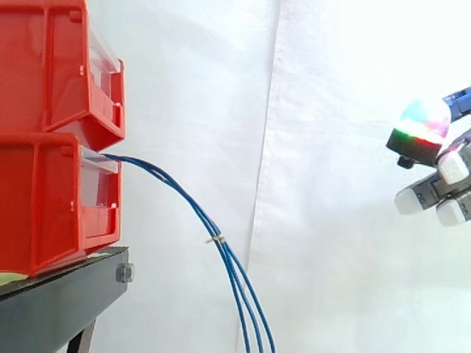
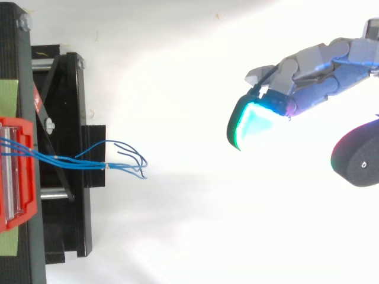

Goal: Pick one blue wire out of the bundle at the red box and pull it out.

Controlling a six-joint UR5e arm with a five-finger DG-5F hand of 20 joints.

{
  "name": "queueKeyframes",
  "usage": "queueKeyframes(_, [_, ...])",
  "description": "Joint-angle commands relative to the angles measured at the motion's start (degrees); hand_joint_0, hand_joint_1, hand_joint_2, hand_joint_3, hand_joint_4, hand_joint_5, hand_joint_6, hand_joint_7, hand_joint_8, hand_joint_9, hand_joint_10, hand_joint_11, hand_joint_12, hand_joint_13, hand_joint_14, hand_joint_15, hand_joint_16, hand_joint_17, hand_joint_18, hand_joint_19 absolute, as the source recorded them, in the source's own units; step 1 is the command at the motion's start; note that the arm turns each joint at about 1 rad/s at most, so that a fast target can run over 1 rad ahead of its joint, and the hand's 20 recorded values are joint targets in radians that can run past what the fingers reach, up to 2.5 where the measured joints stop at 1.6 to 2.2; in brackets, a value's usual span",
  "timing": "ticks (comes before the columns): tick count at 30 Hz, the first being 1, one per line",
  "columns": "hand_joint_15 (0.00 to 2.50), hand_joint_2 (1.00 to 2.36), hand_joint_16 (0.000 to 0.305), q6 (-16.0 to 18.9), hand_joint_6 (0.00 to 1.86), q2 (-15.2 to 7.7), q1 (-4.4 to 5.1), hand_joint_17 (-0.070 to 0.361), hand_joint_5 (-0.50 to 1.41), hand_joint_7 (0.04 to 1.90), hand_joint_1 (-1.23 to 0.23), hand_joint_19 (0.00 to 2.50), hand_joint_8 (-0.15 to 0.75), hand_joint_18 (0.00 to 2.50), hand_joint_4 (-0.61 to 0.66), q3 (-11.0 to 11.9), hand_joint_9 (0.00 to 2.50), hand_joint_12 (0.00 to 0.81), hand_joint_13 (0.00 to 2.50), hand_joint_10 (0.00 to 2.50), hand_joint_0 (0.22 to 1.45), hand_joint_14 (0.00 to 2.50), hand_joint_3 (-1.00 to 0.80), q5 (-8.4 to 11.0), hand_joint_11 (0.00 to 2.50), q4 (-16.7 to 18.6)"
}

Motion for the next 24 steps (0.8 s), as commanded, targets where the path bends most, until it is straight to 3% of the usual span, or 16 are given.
queueKeyframes(1, [0.03, 1.01, 0.065, -0.11, 0.50, -0.03, 0.10, 0.147, -0.17, 0.88, -0.47, 0.19, 0.362, 0.29, 0.38, 0.06, 0.73, 0.436, 0.31, 0.01, 0.51, 0.00, -0.43, 0.22, 0.21, 0.69])
queueKeyframes(6, [0.04, 1.01, 0.065, -0.19, 0.50, -0.03, 0.37, 0.147, -0.17, 0.88, -0.47, 0.19, 0.362, 0.29, 0.38, -0.02, 0.73, 0.437, 0.31, 0.01, 0.51, 0.00, -0.43, 1.19, 0.23, 0.77])
queueKeyframes(14, [0.04, 1.01, 0.065, -0.72, 0.50, -0.12, 0.37, 0.147, -0.17, 0.88, -0.48, 0.20, 0.363, 0.30, 0.38, -0.02, 0.74, 0.439, 0.32, 0.01, 0.51, 0.00, -0.43, 1.19, 0.23, 0.77])
queueKeyframes(17, [0.05, 1.01, 0.065, -1.51, 0.50, -0.91, 0.10, 0.147, -0.17, 0.89, -0.48, 0.20, 0.362, 0.31, 0.38, -0.02, 0.74, 0.438, 0.33, 0.01, 0.51, 0.00, -0.43, 1.54, 0.25, 1.04])
queueKeyframes(24, [0.05, 1.01, 0.065, -1.16, 0.50, -5.75, -0.25, 0.146, -0.17, 0.90, -0.48, 0.21, 0.369, 0.32, 0.38, 1.12, 0.76, 0.438, 0.34, 0.01, 0.52, 0.00, -0.43, 1.63, 0.26, 5.26])
